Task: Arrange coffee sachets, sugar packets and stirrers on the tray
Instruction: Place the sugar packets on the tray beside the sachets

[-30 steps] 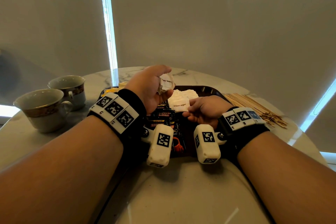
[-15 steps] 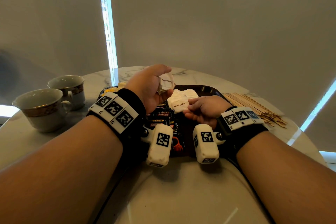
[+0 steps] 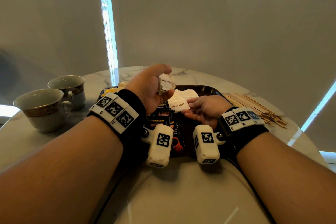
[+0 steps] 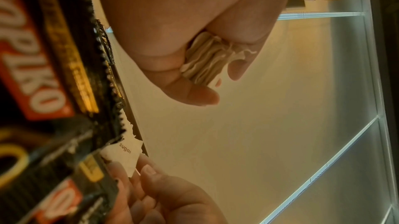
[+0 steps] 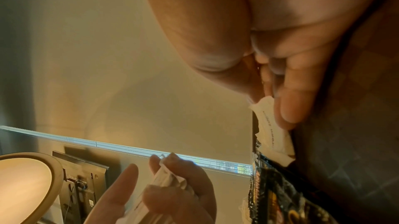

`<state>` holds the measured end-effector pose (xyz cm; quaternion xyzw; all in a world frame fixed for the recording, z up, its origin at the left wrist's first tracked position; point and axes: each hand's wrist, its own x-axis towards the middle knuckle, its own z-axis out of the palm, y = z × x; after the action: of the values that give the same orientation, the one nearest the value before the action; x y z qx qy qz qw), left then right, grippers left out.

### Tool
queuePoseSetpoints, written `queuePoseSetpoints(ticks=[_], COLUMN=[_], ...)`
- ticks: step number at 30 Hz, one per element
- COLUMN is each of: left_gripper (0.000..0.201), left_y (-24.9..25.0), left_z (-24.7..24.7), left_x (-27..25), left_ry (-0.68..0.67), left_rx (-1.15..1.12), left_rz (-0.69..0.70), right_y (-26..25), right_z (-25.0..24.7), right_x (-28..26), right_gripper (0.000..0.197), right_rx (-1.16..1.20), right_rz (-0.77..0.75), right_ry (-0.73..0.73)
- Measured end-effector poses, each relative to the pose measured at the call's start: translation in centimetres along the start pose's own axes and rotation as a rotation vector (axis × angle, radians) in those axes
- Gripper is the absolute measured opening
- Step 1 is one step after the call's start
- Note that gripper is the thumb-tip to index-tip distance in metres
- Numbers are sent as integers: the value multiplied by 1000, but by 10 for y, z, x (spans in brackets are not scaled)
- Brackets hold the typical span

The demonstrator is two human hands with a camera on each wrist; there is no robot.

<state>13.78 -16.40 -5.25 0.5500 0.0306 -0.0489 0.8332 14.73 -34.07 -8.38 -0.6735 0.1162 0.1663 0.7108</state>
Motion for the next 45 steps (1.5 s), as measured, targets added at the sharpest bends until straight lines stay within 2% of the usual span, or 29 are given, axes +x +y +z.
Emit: queuePoseSetpoints(ticks=[11,17,23,28,32,36,40,42,45], left_gripper=[18,22,31,27,33,32,25,21,18], left_y=[0,1,1,2,1,0,-1,-1,-2], left_z=[0,0,0,2,4,4,4,4,6], left_x=[0,-4,-8,-13,-15,-15,-14,-14,-15], left_ry=[-11,-14,-30,-63,-115,-171,-151,-140,-121], left_rx=[-8,-23,-73,-80,-61,-19,3,16,44], left_rz=[-6,-7,8,16,0,28,67,89,102], right_y=[0,4,4,2,-2,-10,-11,-9,-9], right_z=[0,1,2,2,-3,-5,-1,3,7], right_x=[-2,3,-1,-3,-6,-19,-31,-31,-31], right_gripper=[21,28,23,20,16,30,45,37,15], right_rx=[-51,6,45,74,103,136,111,78,40], right_rz=[5,-68,-32,-47,-192,-303,-391,-445,-484], right_ry=[-4,58,-18,-27,1,-60,-182,-186,-137])
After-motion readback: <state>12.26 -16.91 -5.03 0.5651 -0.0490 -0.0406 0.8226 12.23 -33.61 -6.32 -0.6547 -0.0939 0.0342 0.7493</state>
